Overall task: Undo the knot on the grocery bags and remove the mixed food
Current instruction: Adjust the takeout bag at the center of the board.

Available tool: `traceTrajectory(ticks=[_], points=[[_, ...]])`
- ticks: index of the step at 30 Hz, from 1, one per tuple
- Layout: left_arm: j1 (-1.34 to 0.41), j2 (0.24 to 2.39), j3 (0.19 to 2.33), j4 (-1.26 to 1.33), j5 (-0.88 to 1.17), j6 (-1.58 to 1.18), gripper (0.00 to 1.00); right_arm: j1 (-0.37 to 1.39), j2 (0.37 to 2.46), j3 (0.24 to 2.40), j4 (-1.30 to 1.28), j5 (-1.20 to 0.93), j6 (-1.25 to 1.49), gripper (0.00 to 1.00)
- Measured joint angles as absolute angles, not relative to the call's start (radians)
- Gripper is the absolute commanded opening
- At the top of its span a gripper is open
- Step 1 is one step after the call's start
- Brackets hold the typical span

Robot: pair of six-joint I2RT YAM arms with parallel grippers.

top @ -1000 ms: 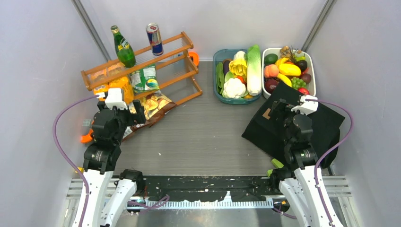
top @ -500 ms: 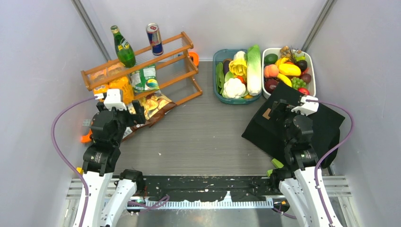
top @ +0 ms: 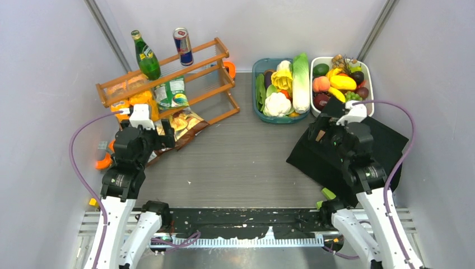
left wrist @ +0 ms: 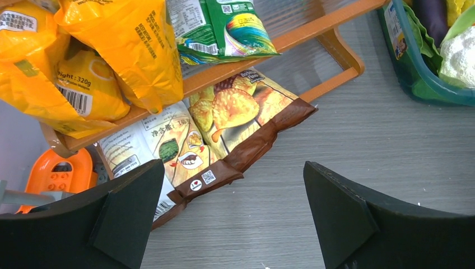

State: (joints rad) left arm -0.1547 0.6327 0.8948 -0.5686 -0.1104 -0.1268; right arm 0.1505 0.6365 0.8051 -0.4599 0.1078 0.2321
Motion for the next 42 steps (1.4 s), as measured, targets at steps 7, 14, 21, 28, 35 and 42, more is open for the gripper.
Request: traceTrajectory(ticks=[7,14,21,28,35,42], points=[[-0.155,0.627,0.884,-0.569,-0.094,-0.124,1.00,0.462,0.821,0.962,-0.598,0.367,0.268,0.96],[-0.155,0.611,0.868,-0.569,-0.091,-0.123,1.00,0.609,1.034,1.018,-0.689,0.606,0.312,0.99],[-0.155,0.611,0.865,-0.569,-0.081,-0.123,0.99,0.622,1.065,1.009,-0.693,0.679,0.332,0.77],[-0.155,0.616,0.861,-0.568,-0.076,-0.123,0.99,0.643,1.093,0.948,-0.648,0.722,0.331,0.26],[-0.155,0.626,0.860,-0.567,-0.076,-0.123,0.99,0.681,1.093,0.921,-0.604,0.730,0.337,0.05],[-0.155,0.630,0.860,-0.567,-0.074,-0.123,1.00,0.810,1.111,0.910,-0.520,0.677,0.373,0.05]])
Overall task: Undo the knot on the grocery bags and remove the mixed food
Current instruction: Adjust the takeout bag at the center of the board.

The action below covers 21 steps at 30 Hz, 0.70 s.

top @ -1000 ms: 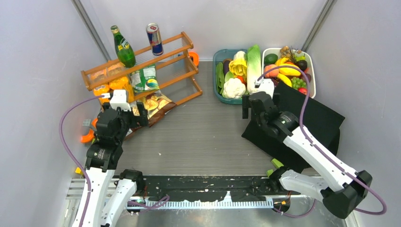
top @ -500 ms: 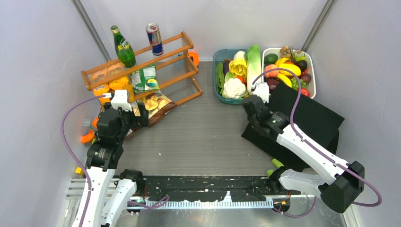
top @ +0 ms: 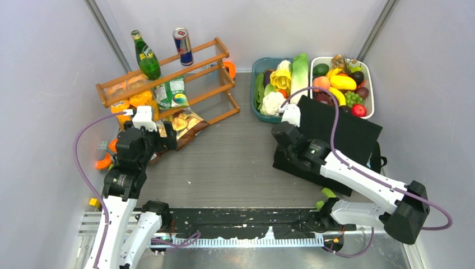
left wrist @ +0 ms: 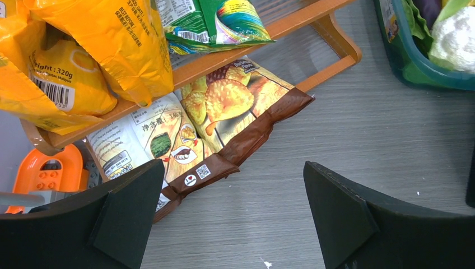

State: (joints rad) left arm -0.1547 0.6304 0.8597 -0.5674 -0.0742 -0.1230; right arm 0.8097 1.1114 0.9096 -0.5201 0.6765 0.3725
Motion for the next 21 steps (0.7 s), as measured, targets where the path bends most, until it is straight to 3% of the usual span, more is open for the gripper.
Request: traceTrajectory(ticks=[13,14,15,16,17,18,20,21], points=[[-0.155,0.630,0.859,-0.567,-0.075,-0.122,0.99,1.093,1.344,0.990,-0.281,0.550,0.429,0.05],[-0.155,0.630,0.859,-0.567,-0.075,-0.122,0.99,1.110,1.360,1.002,-0.259,0.529,0.430,0.09],[-0.155,0.630,0.859,-0.567,-0.075,-0.122,0.99,1.122,1.373,1.011,-0.239,0.506,0.430,0.16],[-0.155,0.630,0.859,-0.567,-0.075,-0.121,1.00,1.131,1.382,1.018,-0.221,0.486,0.430,0.36],[-0.155,0.630,0.859,-0.567,-0.074,-0.121,0.99,1.135,1.386,1.022,-0.207,0.469,0.430,0.48],[-0.155,0.630,0.859,-0.567,-0.073,-0.121,1.00,1.138,1.388,1.025,-0.187,0.443,0.433,0.70],[-0.155,0.630,0.856,-0.563,-0.052,-0.118,1.00,1.144,1.387,1.036,-0.160,0.411,0.427,0.91],[-0.155,0.630,0.854,-0.558,-0.033,-0.115,1.00,1.145,1.385,1.042,-0.154,0.402,0.421,0.94]])
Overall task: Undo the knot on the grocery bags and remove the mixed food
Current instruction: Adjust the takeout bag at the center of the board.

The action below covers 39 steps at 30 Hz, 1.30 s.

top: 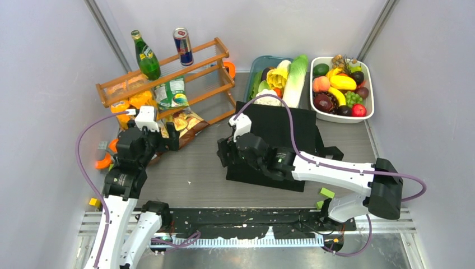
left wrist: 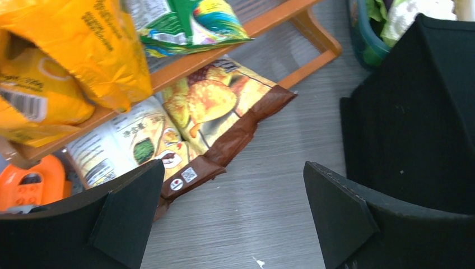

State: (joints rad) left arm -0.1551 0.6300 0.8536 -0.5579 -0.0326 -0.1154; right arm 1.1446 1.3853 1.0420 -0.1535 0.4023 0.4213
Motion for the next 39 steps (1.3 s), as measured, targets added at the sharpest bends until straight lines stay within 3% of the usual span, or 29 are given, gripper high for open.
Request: traceTrajectory(ticks=[2,4,11,15,23,39], points=[[-0.155,0.633,0.850,-0.551,0.013,-0.114,1.00,1.132,1.369,1.048,-0.152,0.385,0.405,0.99],[-0.163,0.641,0.850,-0.542,0.057,-0.115,1.00,1.092,1.332,1.048,-0.165,0.362,0.395,0.97],[-0.244,0.705,0.882,-0.519,0.157,-0.126,1.00,0.741,1.070,0.999,-0.207,0.261,0.364,0.95],[-0.281,0.739,0.903,-0.512,0.187,-0.127,0.99,0.505,0.904,0.892,-0.214,0.154,0.369,0.96],[-0.288,0.756,0.908,-0.512,0.199,-0.126,1.00,0.124,0.785,0.616,-0.281,-0.074,0.438,0.96],[-0.288,0.741,0.900,-0.513,0.176,-0.123,0.99,-0.194,0.780,0.447,-0.330,-0.349,0.467,0.96]])
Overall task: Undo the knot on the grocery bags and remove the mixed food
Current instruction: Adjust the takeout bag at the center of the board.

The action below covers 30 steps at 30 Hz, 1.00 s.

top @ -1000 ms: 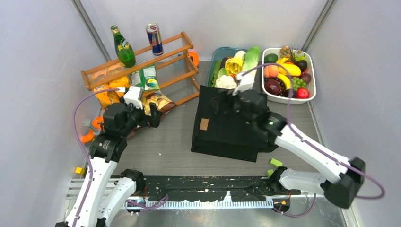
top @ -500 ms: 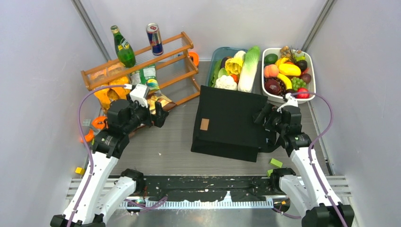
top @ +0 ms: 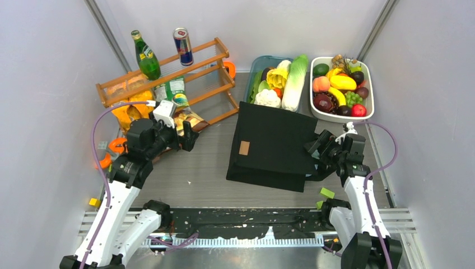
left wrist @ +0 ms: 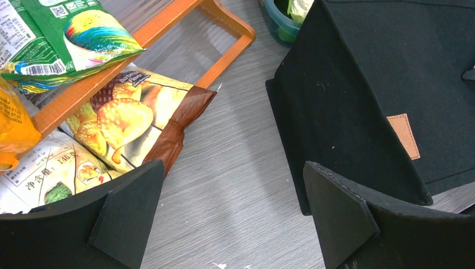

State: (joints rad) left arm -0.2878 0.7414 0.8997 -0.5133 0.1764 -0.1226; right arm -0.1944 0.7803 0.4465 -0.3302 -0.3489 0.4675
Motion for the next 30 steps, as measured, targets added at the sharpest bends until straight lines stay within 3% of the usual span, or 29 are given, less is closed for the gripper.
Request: traceTrajectory(ticks=[7,8,19,25,30], points=[[-0.288,0.742,0.899,-0.513,0.176,-0.123,0.99,-0.206,0.837,0.379,-0.276,-0.418,0.478,1.00],[-0.288,0.742,0.899,-0.513,0.176,-0.123,1.00,-0.206,0.851,0.368,-0.261,-0.426,0.481,0.97],[-0.288,0.742,0.899,-0.513,0.177,-0.123,0.99,-0.208,0.897,0.333,-0.126,-0.494,0.509,0.10],[-0.299,0.746,0.895,-0.508,0.210,-0.134,1.00,-0.151,0.858,0.348,-0.092,-0.495,0.521,0.05],[-0.383,0.765,0.895,-0.500,0.226,-0.189,1.00,0.014,0.811,0.436,-0.082,-0.431,0.519,0.05]])
